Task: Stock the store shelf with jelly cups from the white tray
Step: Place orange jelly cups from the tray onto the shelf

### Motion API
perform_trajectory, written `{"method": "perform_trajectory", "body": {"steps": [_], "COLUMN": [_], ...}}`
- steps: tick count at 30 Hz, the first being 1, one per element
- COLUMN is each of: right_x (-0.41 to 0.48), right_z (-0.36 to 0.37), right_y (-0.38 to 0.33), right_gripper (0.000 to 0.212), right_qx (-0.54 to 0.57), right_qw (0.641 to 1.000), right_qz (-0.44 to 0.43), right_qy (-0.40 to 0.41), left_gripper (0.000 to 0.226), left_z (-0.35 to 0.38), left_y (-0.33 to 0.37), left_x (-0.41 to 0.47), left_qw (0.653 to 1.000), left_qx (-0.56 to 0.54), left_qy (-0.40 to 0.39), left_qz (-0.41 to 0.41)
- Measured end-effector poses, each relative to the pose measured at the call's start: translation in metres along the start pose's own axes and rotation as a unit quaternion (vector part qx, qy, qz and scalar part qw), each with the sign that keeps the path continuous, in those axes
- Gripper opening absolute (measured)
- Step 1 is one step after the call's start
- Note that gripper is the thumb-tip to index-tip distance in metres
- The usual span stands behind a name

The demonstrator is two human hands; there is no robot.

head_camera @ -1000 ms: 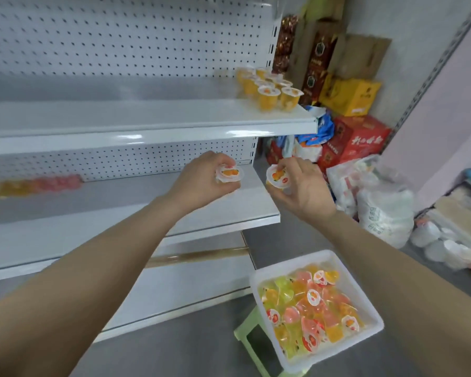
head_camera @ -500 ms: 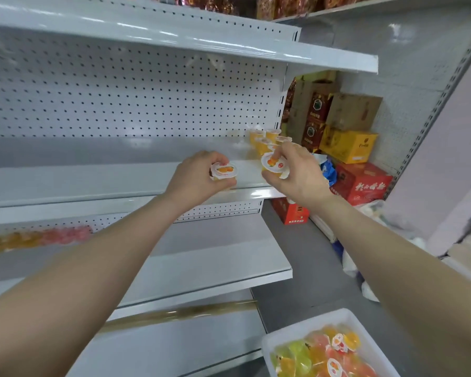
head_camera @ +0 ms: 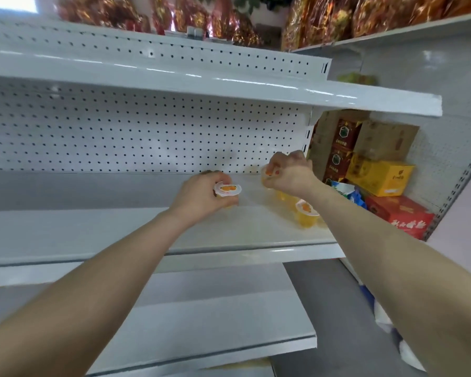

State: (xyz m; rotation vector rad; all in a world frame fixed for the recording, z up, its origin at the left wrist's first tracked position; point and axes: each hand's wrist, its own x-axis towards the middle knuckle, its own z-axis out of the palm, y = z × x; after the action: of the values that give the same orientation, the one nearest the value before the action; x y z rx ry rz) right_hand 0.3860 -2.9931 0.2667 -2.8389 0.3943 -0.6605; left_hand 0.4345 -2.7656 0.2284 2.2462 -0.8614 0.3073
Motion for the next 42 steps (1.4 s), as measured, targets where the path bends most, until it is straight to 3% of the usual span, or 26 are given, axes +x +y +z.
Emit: {"method": "perform_trajectory", "body": {"steps": [7,23,30,42], "right_x": [0.052,0.076,0.061,0.027], "right_z": [0.028,0.052,0.024,0.014], "right_y": [0.006,0.034,0.058,0.075], "right_gripper": [0.024,0.028,0.029,0.04], "right_qx": [-0.099,-0.066,-0.08,-0.142], "right_qw": [0.99,0.99,0.995,0.987], "right_qz": [-0.031,-0.056,-0.058,-0.078], "right_qy": [-0.099,-0.114,-0.003,0.02], "left_gripper": [0.043,0.048,0.049,0.059], "left_z": [0.013,0.044,0.068,0.086], "left_y": [-0.013,-0.002,0.024,0.034], "left_x": [0.029,0.061,0.075,0.075], "left_qw": [0.998,0.996,0.996,0.993], "left_qx": [0.04,0.027,0.004,0.055], "left_qy": [-0.001,-0.064,-0.082,-0.103], "left_qz": [-0.042,-0.053,-0.027,0.01]}}
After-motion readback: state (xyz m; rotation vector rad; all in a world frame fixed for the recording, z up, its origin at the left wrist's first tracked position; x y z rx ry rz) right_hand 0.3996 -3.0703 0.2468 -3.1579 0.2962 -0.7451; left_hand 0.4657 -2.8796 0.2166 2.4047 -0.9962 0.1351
